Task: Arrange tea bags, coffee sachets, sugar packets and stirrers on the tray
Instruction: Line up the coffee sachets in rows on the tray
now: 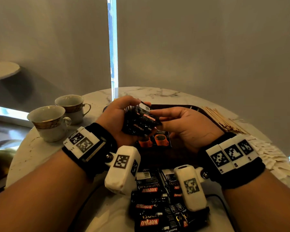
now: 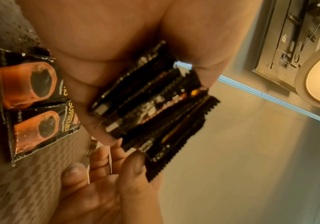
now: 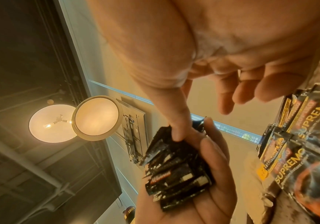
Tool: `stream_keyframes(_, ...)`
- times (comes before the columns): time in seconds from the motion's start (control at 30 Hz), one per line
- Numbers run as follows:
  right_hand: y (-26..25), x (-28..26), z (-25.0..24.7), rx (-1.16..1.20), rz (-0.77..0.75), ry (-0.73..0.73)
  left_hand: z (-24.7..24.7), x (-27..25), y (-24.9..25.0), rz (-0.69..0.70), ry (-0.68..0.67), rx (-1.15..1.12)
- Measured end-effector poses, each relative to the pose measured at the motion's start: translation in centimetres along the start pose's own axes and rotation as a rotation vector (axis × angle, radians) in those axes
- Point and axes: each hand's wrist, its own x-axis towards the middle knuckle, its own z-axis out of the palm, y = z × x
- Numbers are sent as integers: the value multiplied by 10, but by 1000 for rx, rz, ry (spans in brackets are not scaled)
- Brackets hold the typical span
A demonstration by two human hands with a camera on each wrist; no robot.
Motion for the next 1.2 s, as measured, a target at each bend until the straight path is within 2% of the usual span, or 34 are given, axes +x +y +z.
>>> stream_keyframes(0.1,0,2,-1,114,2,73,-1,0,1,4,1,-6)
stream_keyframes(0.27,5,11,-4,117,-7,279,-6,3,3,-74,32,16)
stream_keyframes(0.4,7,17,-7,223,28,383,-7,5,5,-48,45,-2)
stream_keyframes(0.5,12,19,-9,207,97,379,-10,5,9,-14,75,-63)
stream_keyframes(0.57,17,21,-9,193,158,362,-14,5,13,-13,103,-28)
stream_keyframes(0.67,21,21,-3,191,250,294,-21,4,21,-36,114,24)
stream_keyframes(0.87,25,22,5,182,440,248,-17,1,20,-101,89,69)
stream_keyframes(1.2,21,20,9,83,478,217,-14,1,18,-121,87,85)
